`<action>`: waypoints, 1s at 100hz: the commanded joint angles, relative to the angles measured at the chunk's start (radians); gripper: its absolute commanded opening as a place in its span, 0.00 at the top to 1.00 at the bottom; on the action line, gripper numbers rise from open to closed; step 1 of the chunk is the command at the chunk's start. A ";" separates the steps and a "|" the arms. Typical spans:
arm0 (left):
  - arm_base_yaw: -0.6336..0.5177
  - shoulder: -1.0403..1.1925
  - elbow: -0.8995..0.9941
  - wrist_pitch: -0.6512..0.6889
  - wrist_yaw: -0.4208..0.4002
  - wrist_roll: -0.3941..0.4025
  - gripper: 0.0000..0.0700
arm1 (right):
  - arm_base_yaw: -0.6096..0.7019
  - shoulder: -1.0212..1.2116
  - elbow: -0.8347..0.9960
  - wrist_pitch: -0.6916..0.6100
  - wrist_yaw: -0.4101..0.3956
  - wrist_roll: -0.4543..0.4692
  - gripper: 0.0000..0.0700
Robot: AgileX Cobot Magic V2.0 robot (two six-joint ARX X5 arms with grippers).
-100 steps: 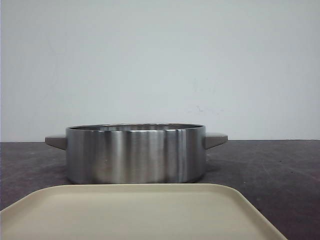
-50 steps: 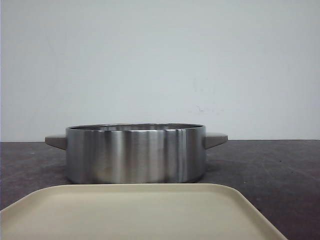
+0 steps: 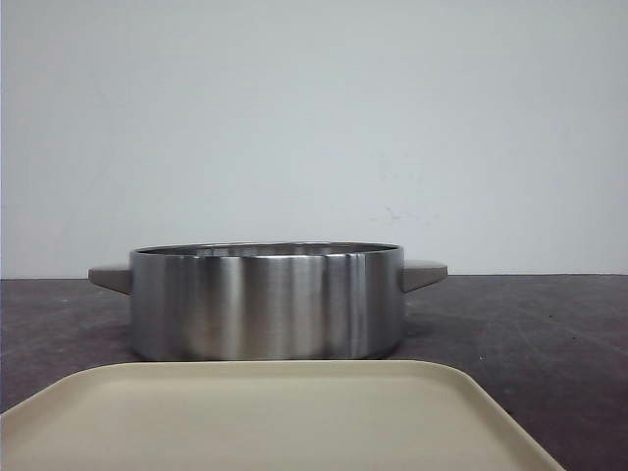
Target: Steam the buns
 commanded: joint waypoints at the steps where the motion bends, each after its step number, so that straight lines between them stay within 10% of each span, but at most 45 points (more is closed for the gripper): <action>1: 0.053 -0.057 -0.151 0.164 0.002 0.035 0.98 | -0.001 -0.001 -0.003 0.011 0.001 0.008 0.99; 43: 0.328 -0.318 -0.950 0.894 0.266 -0.117 0.98 | -0.001 -0.001 -0.003 0.011 0.001 0.008 0.99; 100: 0.367 -0.473 -1.084 0.784 0.229 -0.062 0.98 | -0.001 -0.001 -0.003 0.011 0.001 0.009 0.99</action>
